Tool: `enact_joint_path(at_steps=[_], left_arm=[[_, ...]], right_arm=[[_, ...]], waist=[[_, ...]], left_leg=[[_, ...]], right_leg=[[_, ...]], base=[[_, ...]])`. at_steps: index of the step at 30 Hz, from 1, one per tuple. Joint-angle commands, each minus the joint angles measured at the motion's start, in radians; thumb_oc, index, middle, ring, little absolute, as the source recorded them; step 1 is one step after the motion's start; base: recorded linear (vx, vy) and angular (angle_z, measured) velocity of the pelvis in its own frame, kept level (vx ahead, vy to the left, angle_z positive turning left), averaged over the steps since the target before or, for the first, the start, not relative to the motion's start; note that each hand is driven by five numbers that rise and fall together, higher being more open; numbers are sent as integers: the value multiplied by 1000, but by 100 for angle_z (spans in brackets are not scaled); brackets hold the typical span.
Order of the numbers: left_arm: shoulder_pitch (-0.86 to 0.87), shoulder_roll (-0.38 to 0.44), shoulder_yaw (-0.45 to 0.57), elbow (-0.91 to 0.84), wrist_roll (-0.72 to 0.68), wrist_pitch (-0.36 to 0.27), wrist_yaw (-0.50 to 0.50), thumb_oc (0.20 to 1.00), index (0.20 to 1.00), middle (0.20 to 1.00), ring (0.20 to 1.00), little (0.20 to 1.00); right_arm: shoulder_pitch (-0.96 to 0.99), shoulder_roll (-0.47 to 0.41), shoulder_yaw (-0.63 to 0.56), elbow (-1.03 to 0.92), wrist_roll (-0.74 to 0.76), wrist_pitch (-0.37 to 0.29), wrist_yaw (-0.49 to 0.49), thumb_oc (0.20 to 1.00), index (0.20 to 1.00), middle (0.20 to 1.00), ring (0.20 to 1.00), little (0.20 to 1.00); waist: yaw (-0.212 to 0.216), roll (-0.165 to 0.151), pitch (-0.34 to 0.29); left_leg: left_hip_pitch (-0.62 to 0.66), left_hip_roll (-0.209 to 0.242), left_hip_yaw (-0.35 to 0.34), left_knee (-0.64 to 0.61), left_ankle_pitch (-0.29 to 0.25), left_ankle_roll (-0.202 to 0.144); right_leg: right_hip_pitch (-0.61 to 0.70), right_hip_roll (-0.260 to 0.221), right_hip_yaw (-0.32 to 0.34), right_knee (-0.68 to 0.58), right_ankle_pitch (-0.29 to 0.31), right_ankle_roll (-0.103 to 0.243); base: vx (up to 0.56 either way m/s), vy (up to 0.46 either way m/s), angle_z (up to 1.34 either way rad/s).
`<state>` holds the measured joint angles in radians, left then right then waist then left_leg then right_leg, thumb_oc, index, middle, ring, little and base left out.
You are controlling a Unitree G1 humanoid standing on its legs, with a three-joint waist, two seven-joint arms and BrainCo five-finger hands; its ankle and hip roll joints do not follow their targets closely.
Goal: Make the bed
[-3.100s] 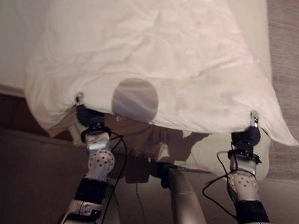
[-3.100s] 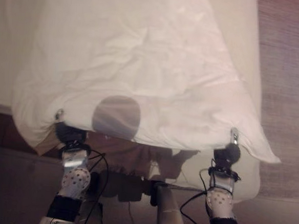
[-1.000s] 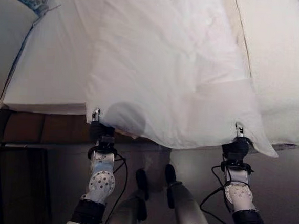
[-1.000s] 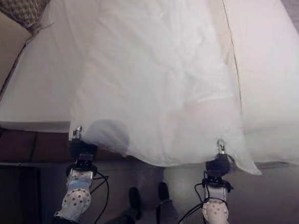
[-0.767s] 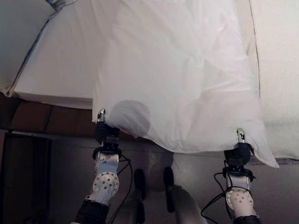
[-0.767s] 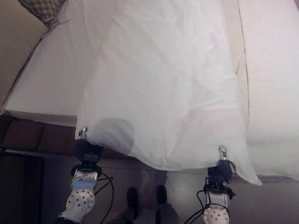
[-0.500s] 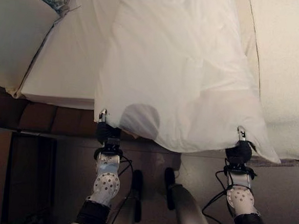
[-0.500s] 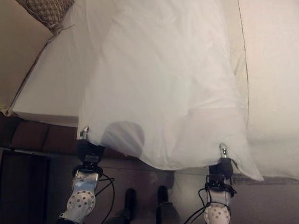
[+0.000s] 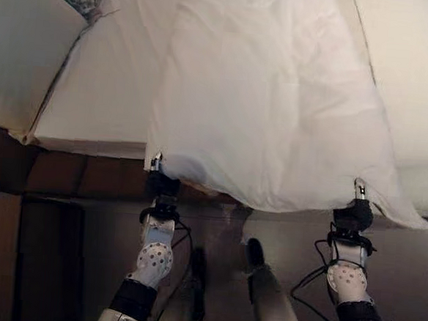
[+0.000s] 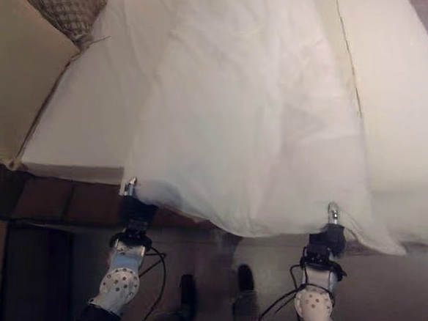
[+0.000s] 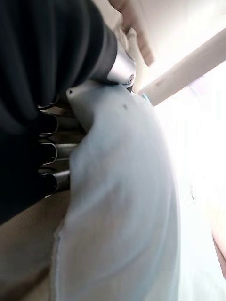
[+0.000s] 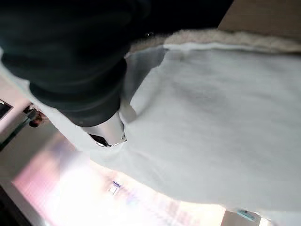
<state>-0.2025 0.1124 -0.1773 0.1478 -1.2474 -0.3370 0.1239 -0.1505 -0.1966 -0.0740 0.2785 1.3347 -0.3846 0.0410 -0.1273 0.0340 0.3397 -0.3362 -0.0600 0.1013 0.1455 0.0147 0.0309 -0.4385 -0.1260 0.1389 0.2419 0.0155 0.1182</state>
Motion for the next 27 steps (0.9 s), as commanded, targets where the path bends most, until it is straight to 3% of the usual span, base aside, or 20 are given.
enact_joint_path(at_steps=[1,2,3,6,11,14,18,20,21,23,24,25,26,27], left_arm=[[70,71,36,-127,74,-5,-62,200,200,200,200,200],[78,69,38,-130,84,2,-61,200,200,200,200,200],[81,69,43,-135,90,3,-57,200,200,200,200,200],[100,59,36,-142,108,12,-62,200,200,200,200,200],[104,35,27,-131,96,8,-53,200,200,200,200,200],[111,9,19,-121,81,-5,-45,200,200,200,200,200],[89,-10,-1,-118,76,-15,-53,200,200,200,200,200],[85,-15,1,-114,79,-18,-52,200,200,200,200,200],[83,-19,4,-111,69,-20,-46,200,200,200,200,200],[85,-12,7,-117,71,-20,-41,200,200,200,200,200],[88,-1,14,-130,81,-22,-38,200,200,200,200,200],[87,-1,14,-131,81,-22,-38,200,200,200,200,200],[89,4,20,-134,81,-30,-36,200,200,200,200,200],[88,9,30,-138,80,-45,-27,200,200,200,200,200]], right_arm=[[69,17,3,-37,-14,-14,52,200,200,200,200,200],[79,15,5,-31,-18,-10,52,200,200,200,200,200],[84,16,7,-33,-20,-10,51,200,200,200,200,200],[106,3,17,-36,-36,-15,53,200,200,200,200,200],[122,-19,38,-48,-59,-7,48,200,200,200,200,200],[119,-28,39,-37,-52,-1,43,200,200,200,200,200],[113,-52,21,-31,-46,-8,36,200,200,200,200,200],[105,-53,19,-18,-42,-10,34,200,200,200,200,200],[95,-43,22,-1,-30,-13,31,200,200,200,200,200],[86,-40,18,8,-36,-17,23,200,200,200,200,200],[80,-38,17,23,-31,-18,23,200,200,200,200,200],[80,-38,17,24,-31,-18,23,200,200,200,200,200],[79,-40,16,25,-34,-26,20,200,200,200,200,200],[74,-40,13,38,-29,-36,14,200,200,200,200,200]], waist=[[-15,6,-47],[-23,5,-42],[-24,1,-42],[-30,-8,-56],[-32,11,-58],[-27,25,-66],[-30,23,-33],[-27,17,-29],[-22,8,-29],[-16,-18,-31],[-1,-35,-40],[-1,-36,-42],[3,-40,-47],[11,-39,-51]], left_leg=[[4,19,-4,3,-53,-37],[32,8,10,-42,-35,-42],[47,-2,18,-72,-25,-45],[79,-35,27,-142,4,-44],[76,-44,25,-126,-2,-34],[68,-43,35,-129,-2,-46],[-21,-31,65,69,2,-107],[-32,-30,59,99,-13,-104],[-33,-25,37,92,-39,-84],[-50,31,-9,95,-33,-81],[-44,86,-84,39,5,-85],[-45,85,-84,34,10,-86],[-48,122,-115,-4,45,-92],[-44,181,-154,-103,123,-117]], right_leg=[[30,30,-36,-126,64,27],[11,90,-70,-82,31,14],[17,118,-102,-78,16,6],[22,202,-91,-120,24,-12],[15,203,-29,-133,46,-11],[32,191,-44,-159,58,-7],[73,150,-83,-183,52,-25],[72,151,-88,-170,46,-31],[66,160,-87,-150,36,-37],[65,151,-78,-142,29,-38],[63,145,-66,-140,22,-40],[60,144,-66,-141,25,-40],[54,146,-58,-135,20,-40],[39,152,-54,-118,12,-39]], base=[[-16,294,-41],[-7,250,-44],[19,202,-27],[53,111,9],[59,-24,-9],[43,-102,-5],[-22,-166,32],[-19,-121,61],[-9,-121,12],[-11,-98,-5],[0,0,0],[2,35,0],[-7,127,-6],[0,124,-4]])
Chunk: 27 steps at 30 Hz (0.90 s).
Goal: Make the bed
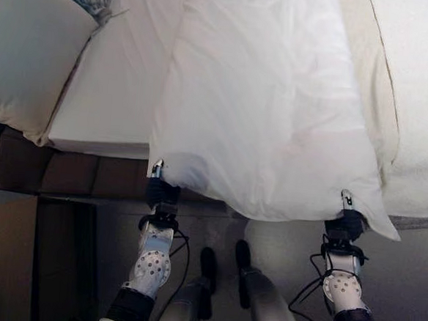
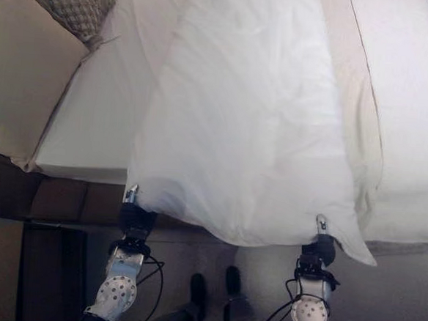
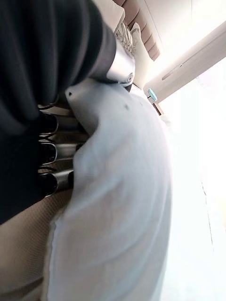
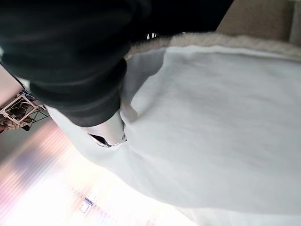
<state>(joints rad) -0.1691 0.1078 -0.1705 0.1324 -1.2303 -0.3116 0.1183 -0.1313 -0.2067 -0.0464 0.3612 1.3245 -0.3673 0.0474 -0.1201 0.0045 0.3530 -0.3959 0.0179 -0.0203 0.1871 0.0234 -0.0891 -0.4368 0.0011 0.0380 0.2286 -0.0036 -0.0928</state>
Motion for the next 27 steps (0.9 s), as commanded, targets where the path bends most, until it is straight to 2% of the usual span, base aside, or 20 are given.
enact_joint_path(at_steps=[1,2,3,4,5,6,9,10,11,13,15,17,21,22,24,26,27], left_arm=[[55,14,23,-123,63,-71,-22,200,200,200,200,200],[55,14,23,-123,63,-71,-22,200,200,200,200,200],[53,14,29,-119,59,-80,-14,200,200,200,200,200],[39,16,35,-106,64,-92,1,200,200,200,200,200],[39,16,35,-106,64,-92,1,200,200,200,200,200],[12,26,36,-96,71,-113,30,200,200,200,200,200],[-3,35,27,-93,79,-114,49,200,200,200,200,200],[-26,44,25,-79,90,-111,60,200,200,200,200,200],[-35,44,25,-68,87,-108,64,200,200,200,200,200],[-54,58,25,-40,96,-95,76,200,200,200,200,200],[-68,83,29,-30,116,-84,91,200,200,200,200,200],[-84,102,41,-23,121,-77,97,200,200,200,200,200],[-124,108,48,0,130,-74,111,200,200,200,200,200],[-201,124,46,16,134,-66,145,200,200,200,200,200],[-273,142,48,25,118,-74,172,200,200,200,200,200],[-303,161,49,10,119,-73,172,200,200,200,200,200],[-333,186,54,-11,119,-78,168,200,200,200,200,200]], right_arm=[[54,-30,-15,-44,-18,-53,8,200,200,200,200,200],[54,-30,-15,-44,-18,-53,8,200,200,200,200,200],[50,-29,-18,-43,-19,-62,-2,200,200,200,200,200],[46,-35,-23,-41,-21,-70,-15,200,200,200,200,200],[46,-35,-23,-41,-21,-70,-15,200,200,200,200,200],[21,-41,-16,-46,-29,-70,-35,200,200,200,200,200],[14,-38,-15,-49,-36,-71,-47,200,200,200,200,200],[4,-52,-26,-57,-53,-58,-69,200,200,200,200,200],[-3,-57,-19,-60,-60,-47,-74,200,200,200,200,200],[-12,-59,-18,-59,-63,-36,-79,200,200,200,200,200],[-32,-54,3,-57,-78,-23,-91,200,200,200,200,200],[-49,-59,23,-50,-86,-10,-104,200,200,200,200,200],[-54,-65,33,-44,-97,-5,-125,200,200,200,200,200],[-139,-98,61,-54,-112,2,-170,200,200,200,200,200],[-194,-127,88,-106,-120,-5,-215,200,200,200,200,200],[-223,-153,95,-148,-129,-7,-237,200,200,200,200,200],[-267,-191,99,-197,-148,-29,-273,200,200,200,200,200]], waist=[[3,-9,-64],[3,-9,-64],[5,-5,-67],[2,15,-68],[2,15,-68],[6,33,-66],[2,31,-68],[-7,33,-62],[-8,34,-62],[-15,38,-65],[-16,39,-70],[-5,28,-76],[-10,28,-77],[1,16,-93],[1,13,-106],[2,11,-107],[6,11,-113]], left_leg=[[21,104,-33,-156,120,2],[23,104,-33,-159,122,2],[27,127,-41,-200,144,-11],[73,150,18,-270,152,-31],[73,150,18,-270,152,-31],[73,123,14,-263,133,-34],[73,113,43,-255,116,-33],[40,62,80,-152,65,-11],[37,36,80,-122,42,6],[35,5,85,-97,19,27],[38,0,94,-80,8,39],[51,5,118,-85,1,39],[72,-1,107,-100,3,37],[81,13,119,-96,6,25],[87,21,124,-102,13,15],[92,23,120,-107,18,12],[101,26,111,-146,41,4]], right_leg=[[37,25,46,-103,30,171],[38,25,46,-103,30,171],[35,26,48,-103,28,175],[33,21,46,-105,30,187],[33,22,46,-105,30,187],[5,-1,58,-109,58,213],[3,-21,62,-117,69,226],[15,-89,83,-142,105,259],[25,-118,101,-160,121,274],[38,-147,141,-181,133,276],[28,-128,134,-158,122,266],[35,-106,75,-148,95,251],[45,-91,104,-146,83,243],[57,-98,91,-153,95,251],[64,-93,89,-157,92,249],[71,-92,84,-161,91,248],[74,-91,75,-175,97,251]], base=[[-1,89,-6],[3,85,-6],[-2,306,-14],[-2,307,-14],[-86,604,-16],[-83,388,-11],[-63,349,-18],[-41,498,0],[-37,623,14],[14,347,1],[18,250,-22],[14,141,-10],[17,-2,-9],[44,-74,-2],[41,-85,-10],[22,-57,-5],[30,-54,-2]])
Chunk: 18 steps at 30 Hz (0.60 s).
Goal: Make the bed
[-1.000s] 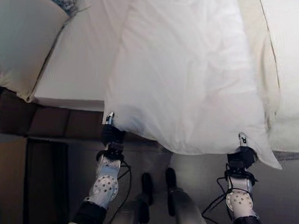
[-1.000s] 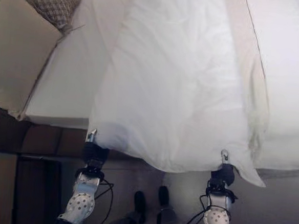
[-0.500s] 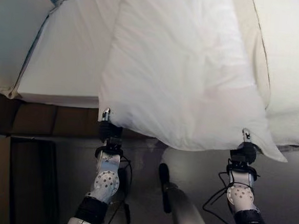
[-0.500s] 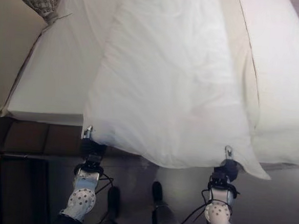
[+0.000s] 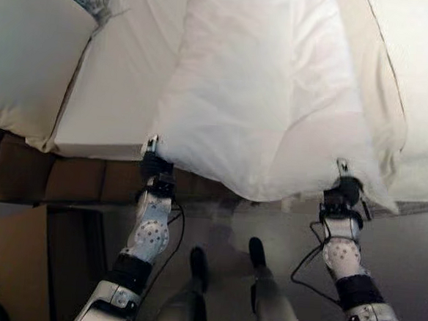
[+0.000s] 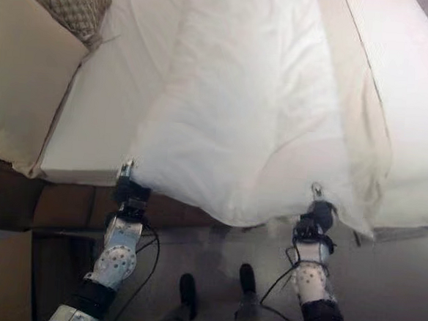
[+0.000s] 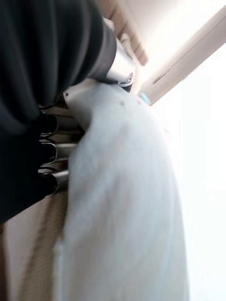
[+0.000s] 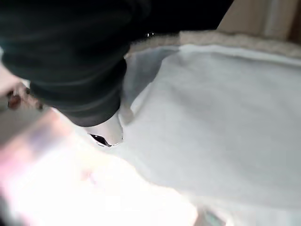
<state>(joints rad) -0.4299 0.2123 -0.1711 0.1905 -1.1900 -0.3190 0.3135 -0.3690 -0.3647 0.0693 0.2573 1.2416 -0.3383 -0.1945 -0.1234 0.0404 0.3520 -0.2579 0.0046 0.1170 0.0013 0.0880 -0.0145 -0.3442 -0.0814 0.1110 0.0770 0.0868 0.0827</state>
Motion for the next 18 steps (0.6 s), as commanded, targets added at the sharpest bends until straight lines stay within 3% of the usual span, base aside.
enact_joint_path(at_steps=[1,6,11,12,16,18], left_arm=[[-75,97,65,-98,79,-72,-43,200,200,200,200,200],[-30,160,121,-243,83,-88,-122,200,200,200,200,200],[111,149,183,-315,132,-74,-121,200,200,200,200,200],[204,122,212,-311,142,-57,-130,200,200,200,200,200],[338,71,241,-292,172,-34,-133,200,200,200,200,200],[447,13,244,-229,186,-17,-105,200,200,200,200,200]], right_arm=[[-45,-49,-29,-126,-64,-70,-29,200,200,200,200,200],[-11,-87,-90,-269,-82,-93,27,200,200,200,200,200],[124,-67,-151,-347,-101,-63,88,200,200,200,200,200],[211,-57,-185,-342,-124,-29,128,200,200,200,200,200],[328,-6,-214,-308,-128,4,188,200,200,200,200,200],[390,50,-223,-175,-98,25,223,200,200,200,200,200]], waist=[[11,-22,-121],[17,-24,-139],[16,-25,-137],[16,-26,-128],[18,-26,-112],[21,-26,-100]], left_leg=[[-34,41,-25,4,-5,-78],[-24,55,-35,-86,43,-93],[-34,55,-43,-88,46,-93],[-39,53,-43,-86,49,-91],[-44,51,-44,-78,47,-88],[-48,50,-43,-69,44,-84]], right_leg=[[-20,-11,-3,-44,18,79],[-6,-17,-13,-120,42,84],[-6,-21,-14,-135,51,84],[-10,-23,-13,-131,53,84],[-15,-25,-14,-121,53,83],[-16,-29,-16,-122,56,84]], base=[[40,-69,-2],[18,-52,2],[3,-7,1],[3,0,7],[-3,1,2],[0,0,0]])
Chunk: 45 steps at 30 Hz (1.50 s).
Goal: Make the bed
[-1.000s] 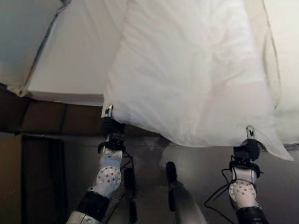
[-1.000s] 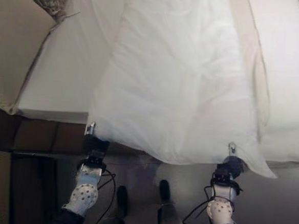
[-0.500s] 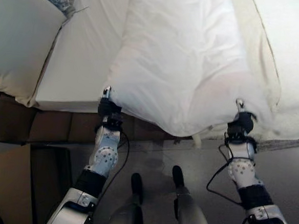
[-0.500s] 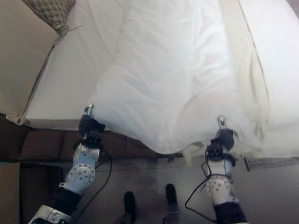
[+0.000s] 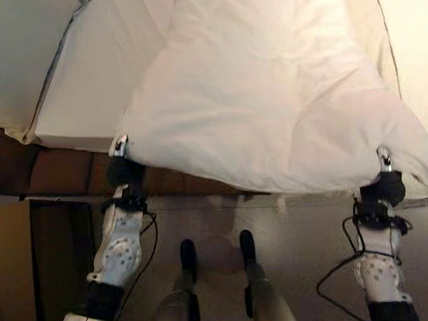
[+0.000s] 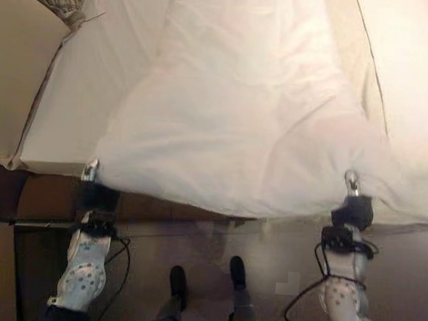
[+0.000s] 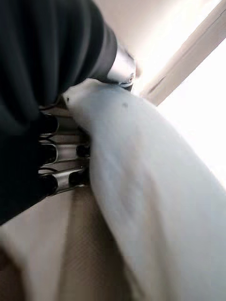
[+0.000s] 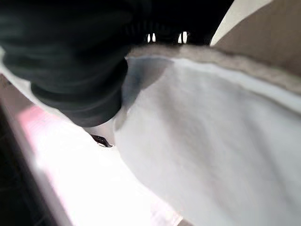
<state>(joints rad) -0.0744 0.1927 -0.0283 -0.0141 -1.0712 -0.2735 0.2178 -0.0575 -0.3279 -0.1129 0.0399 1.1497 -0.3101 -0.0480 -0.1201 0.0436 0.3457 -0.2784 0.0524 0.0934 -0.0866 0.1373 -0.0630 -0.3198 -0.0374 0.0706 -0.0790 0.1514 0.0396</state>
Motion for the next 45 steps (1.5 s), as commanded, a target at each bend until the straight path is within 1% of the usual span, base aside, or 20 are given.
enact_joint_path(at_steps=[1,2,4,6,9,10,11,14,20,24,25,26,27,28,29,30,35,37,43,45], left_arm=[[91,32,101,-24,67,-63,-9,200,200,200,200,200],[91,32,101,-24,67,-63,-9,200,200,200,200,200],[141,-3,104,90,73,-57,-4,200,200,200,200,200],[146,-30,112,229,88,-50,-13,200,200,200,200,200],[115,-29,117,465,225,-47,-41,200,200,200,200,200],[114,-29,117,466,225,-48,-42,200,200,200,200,200],[105,-22,121,526,279,-50,-40,200,200,200,200,200],[72,-33,137,711,312,-57,-41,200,200,200,200,200],[17,-77,187,1020,274,-40,28,200,200,200,200,200],[0,-100,193,1094,241,-26,42,200,200,200,200,200],[0,-100,193,1094,241,-26,42,200,200,200,200,200],[3,-105,181,1094,260,-19,47,200,200,200,200,200],[7,-109,171,1108,274,-11,49,200,200,200,200,200],[6,-109,162,1123,283,-4,53,410,410,410,410,410],[9,-110,146,1131,306,2,45,501,501,501,501,501],[12,-114,129,1133,323,10,31,1000,1000,1000,1000,1000],[25,-128,80,1123,292,38,-25,1000,1000,1000,1000,1000],[30,-122,47,1113,327,48,-53,1000,1000,1000,1000,1000],[39,-114,18,1138,338,78,-129,1000,1000,1000,1000,1000],[47,-110,-8,1137,387,82,-162,1000,1000,1000,1000,1000]], right_arm=[[79,13,-41,42,-6,-4,76,200,200,200,200,200],[79,13,-41,42,-6,-4,76,200,200,200,200,200],[105,50,-28,204,50,36,146,200,200,200,200,200],[108,72,-27,334,64,55,179,200,200,200,200,200],[91,91,-33,551,31,45,208,200,200,200,200,200],[89,90,-33,553,32,45,209,200,200,200,200,200],[82,88,-33,610,20,45,210,200,200,200,200,200],[57,84,-31,760,-33,43,203,200,200,200,200,200],[11,81,-25,992,-83,65,153,200,200,200,200,200],[8,88,-6,1079,-134,90,121,200,200,200,200,200],[8,88,-6,1079,-134,90,120,222,222,222,222,222],[10,88,5,1093,-152,99,120,793,793,793,793,793],[11,88,8,1112,-164,106,117,925,925,925,925,925],[8,90,14,1127,-175,107,112,1000,1000,1000,1000,1000],[8,91,23,1132,-194,110,109,1000,1000,1000,1000,1000],[8,91,32,1134,-215,112,108,1000,1000,1000,1000,1000],[9,102,54,1128,-239,109,98,1000,1000,1000,1000,1000],[10,100,66,1125,-261,114,103,1000,1000,1000,1000,1000],[13,106,92,1125,-299,120,118,1000,1000,1000,1000,1000],[13,105,96,1125,-312,116,124,1000,1000,1000,1000,1000]], waist=[[18,-29,-95],[18,-29,-95],[22,-33,-86],[25,-35,-82],[35,-35,-75],[35,-35,-74],[38,-34,-75],[42,-32,-76],[40,-22,-80],[38,-19,-82],[37,-19,-82],[38,-18,-82],[38,-17,-82],[37,-15,-83],[37,-15,-84],[37,-14,-84],[33,-12,-87],[33,-11,-88],[32,-11,-95],[32,-9,-96]], left_leg=[[-29,3,-19,19,-5,-36],[-29,3,-19,19,-5,-36],[-34,3,-17,29,-8,-34],[-35,5,-16,34,-10,-34],[-37,4,-15,32,-11,-36],[-36,4,-15,32,-11,-36],[-38,5,-15,32,-11,-37],[-38,6,-16,31,-11,-39],[-29,9,-10,27,-17,-40],[-19,13,-6,24,-19,-42],[-18,13,-7,24,-19,-42],[-17,13,-8,26,-20,-41],[-16,12,-9,27,-21,-41],[-15,12,-10,27,-22,-40],[-14,13,-9,27,-23,-39],[-13,12,-9,29,-24,-39],[-9,12,-7,32,-29,-37],[-9,12,-7,34,-33,-36],[-4,12,-6,38,-39,-33],[-3,11,-7,36,-40,-33]], right_leg=[[-41,-72,24,34,-8,127],[-42,-72,24,34,-8,127],[-42,-76,20,35,-8,129],[-40,-78,18,38,-9,130],[-40,-80,10,41,-11,132],[-40,-80,10,41,-11,132],[-40,-80,7,40,-12,132],[-38,-82,2,38,-14,132],[-31,-87,-2,36,-18,131],[-25,-88,-5,40,-22,129],[-24,-88,-5,39,-22,129],[-22,-89,-6,40,-23,128],[-21,-90,-7,41,-24,128],[-18,-92,-10,40,-25,128],[-16,-91,-10,40,-26,128],[-14,-92,-10,39,-26,128],[-10,-93,-11,41,-29,129],[-9,-94,-11,43,-30,129],[-4,-97,-11,45,-34,129],[-2,-97,-11,44,-35,130]], base=[[0,0,0],[0,0,0],[0,0,0],[-2,-4,3],[-3,-2,1],[0,0,0],[0,0,0],[6,-1,3],[24,8,4],[29,2,0],[35,-8,0],[0,0,0],[35,-3,1],[37,0,2],[38,3,1],[34,0,0],[14,3,0],[14,10,4],[11,2,-2],[0,0,0]])
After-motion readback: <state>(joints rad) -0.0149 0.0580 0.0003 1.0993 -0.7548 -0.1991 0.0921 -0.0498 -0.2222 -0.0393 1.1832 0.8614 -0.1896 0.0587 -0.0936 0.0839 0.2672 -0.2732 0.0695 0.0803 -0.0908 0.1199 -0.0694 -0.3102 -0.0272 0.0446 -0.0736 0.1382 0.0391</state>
